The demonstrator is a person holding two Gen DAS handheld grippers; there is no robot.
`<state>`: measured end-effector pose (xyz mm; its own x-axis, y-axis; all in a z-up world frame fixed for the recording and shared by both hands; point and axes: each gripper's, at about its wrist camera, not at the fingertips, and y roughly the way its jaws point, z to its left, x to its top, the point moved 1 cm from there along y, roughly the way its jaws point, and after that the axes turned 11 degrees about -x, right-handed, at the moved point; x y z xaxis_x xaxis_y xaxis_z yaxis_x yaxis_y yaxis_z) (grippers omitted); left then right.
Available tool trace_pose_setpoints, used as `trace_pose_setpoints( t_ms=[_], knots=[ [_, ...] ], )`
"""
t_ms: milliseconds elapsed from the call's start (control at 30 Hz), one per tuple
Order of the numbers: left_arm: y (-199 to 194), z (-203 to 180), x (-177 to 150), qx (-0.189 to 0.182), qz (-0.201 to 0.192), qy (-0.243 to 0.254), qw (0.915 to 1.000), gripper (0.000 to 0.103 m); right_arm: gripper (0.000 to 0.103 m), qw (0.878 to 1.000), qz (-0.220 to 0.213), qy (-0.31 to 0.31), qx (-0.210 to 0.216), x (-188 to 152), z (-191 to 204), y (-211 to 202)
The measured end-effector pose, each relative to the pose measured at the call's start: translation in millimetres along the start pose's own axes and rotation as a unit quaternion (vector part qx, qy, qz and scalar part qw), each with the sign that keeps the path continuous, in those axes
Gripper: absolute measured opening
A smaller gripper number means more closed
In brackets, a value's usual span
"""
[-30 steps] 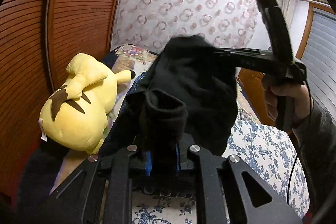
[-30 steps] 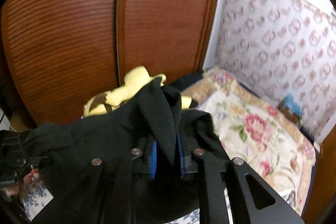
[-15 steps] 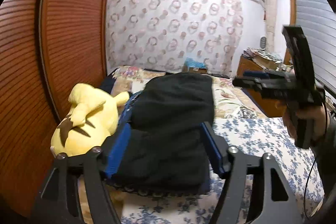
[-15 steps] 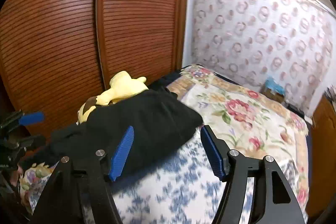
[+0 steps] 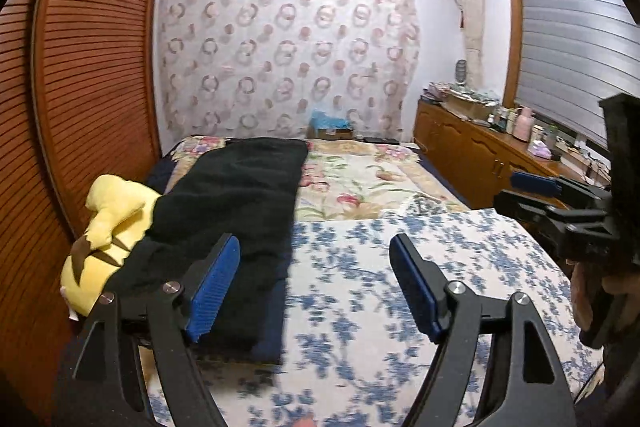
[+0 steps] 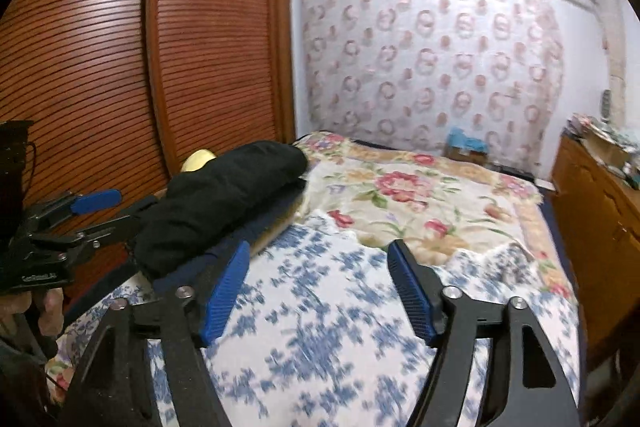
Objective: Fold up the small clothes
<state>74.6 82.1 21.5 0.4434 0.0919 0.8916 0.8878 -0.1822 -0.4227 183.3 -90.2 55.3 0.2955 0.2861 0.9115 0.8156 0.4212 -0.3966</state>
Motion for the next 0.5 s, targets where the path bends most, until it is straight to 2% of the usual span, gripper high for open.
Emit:
trace_pose_setpoints(
  t_ms=[100,333,500],
  knots=[
    [-1.8,-18.8,3.5,-0.013,-0.004,0.010,0.9999,0.078,0.083,1.000,-0.007,0.017,-0.024,-12.9,0.0,-24.8],
    [-9.9,-53.9,16.4,-0.017,-0.020,0.032,0.9991,0.078,0.084,0.994,-0.039,0.054,-0.084,-28.1,4.4,-72.8],
    [-12.5,-66.6,18.7,-0.010,-0.025,0.027,0.9993,0.078,0.084,0.989,-0.057,0.070,-0.120,-34.0,16.0,-98.7]
  ],
)
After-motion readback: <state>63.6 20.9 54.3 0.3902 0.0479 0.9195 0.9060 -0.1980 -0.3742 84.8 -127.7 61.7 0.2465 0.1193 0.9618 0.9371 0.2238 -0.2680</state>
